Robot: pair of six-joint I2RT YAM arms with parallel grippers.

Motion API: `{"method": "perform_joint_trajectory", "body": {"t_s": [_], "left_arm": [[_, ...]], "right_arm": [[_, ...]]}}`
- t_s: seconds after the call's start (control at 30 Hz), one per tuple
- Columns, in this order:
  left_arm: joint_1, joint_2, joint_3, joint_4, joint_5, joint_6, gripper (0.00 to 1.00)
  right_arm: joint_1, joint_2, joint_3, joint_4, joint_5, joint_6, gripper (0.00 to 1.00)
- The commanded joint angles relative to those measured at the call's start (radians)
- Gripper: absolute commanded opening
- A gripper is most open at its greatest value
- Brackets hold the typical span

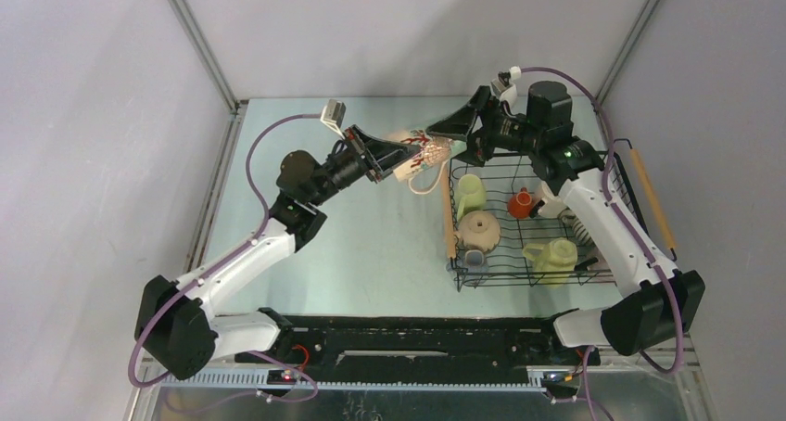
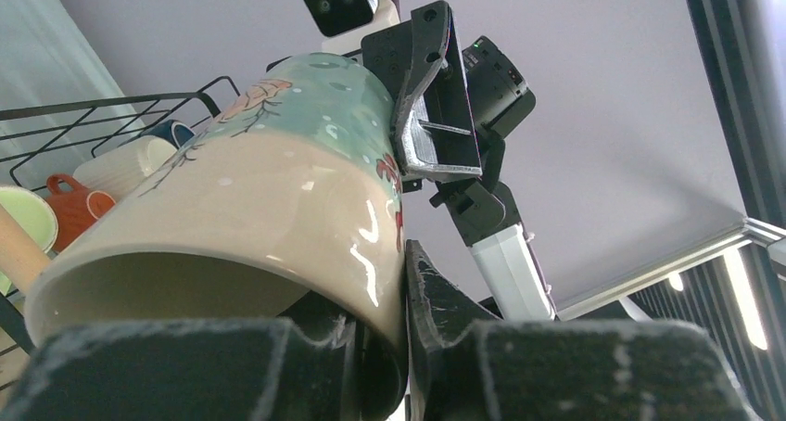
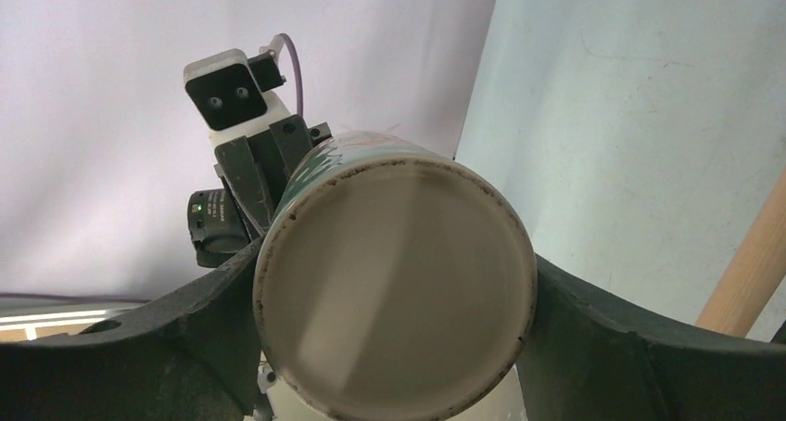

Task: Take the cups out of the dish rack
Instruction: Place the cup at the center of the board.

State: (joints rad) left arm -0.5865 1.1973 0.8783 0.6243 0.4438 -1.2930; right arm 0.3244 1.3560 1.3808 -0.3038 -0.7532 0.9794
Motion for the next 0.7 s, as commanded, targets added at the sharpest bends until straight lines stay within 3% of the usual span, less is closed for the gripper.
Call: {"method": "perform_joint_trajectory", "body": {"t_s": [0.0,0.2,0.33,0.47,0.67], "left_arm": [[0.005,-0.055,0.026,0.060,0.006,0.008,0.19],[0.012,-0.066,0.026,0.060,0.019,0.007,0.44],[0.017,-0.073,0.022,0.059,0.023,0.009,0.48],[0.018,-0.068,0.025,0.058,0.031,0.009,0.37],[0.017,-0.047,0.042,0.026,0.050,0.013,0.01]], "right_arm": [[-0.023,-0.021,0.004,0.078,-0.001,0.022,0.34],[-0.047,-0.009,0.004,0.095,-0.041,0.064,0.18],[-0.053,-0.008,0.004,0.102,-0.052,0.073,0.15],[-0.051,-0.006,0.004,0.109,-0.053,0.075,0.14],[-0.045,-0.001,0.003,0.100,-0.049,0.056,0.14]]}}
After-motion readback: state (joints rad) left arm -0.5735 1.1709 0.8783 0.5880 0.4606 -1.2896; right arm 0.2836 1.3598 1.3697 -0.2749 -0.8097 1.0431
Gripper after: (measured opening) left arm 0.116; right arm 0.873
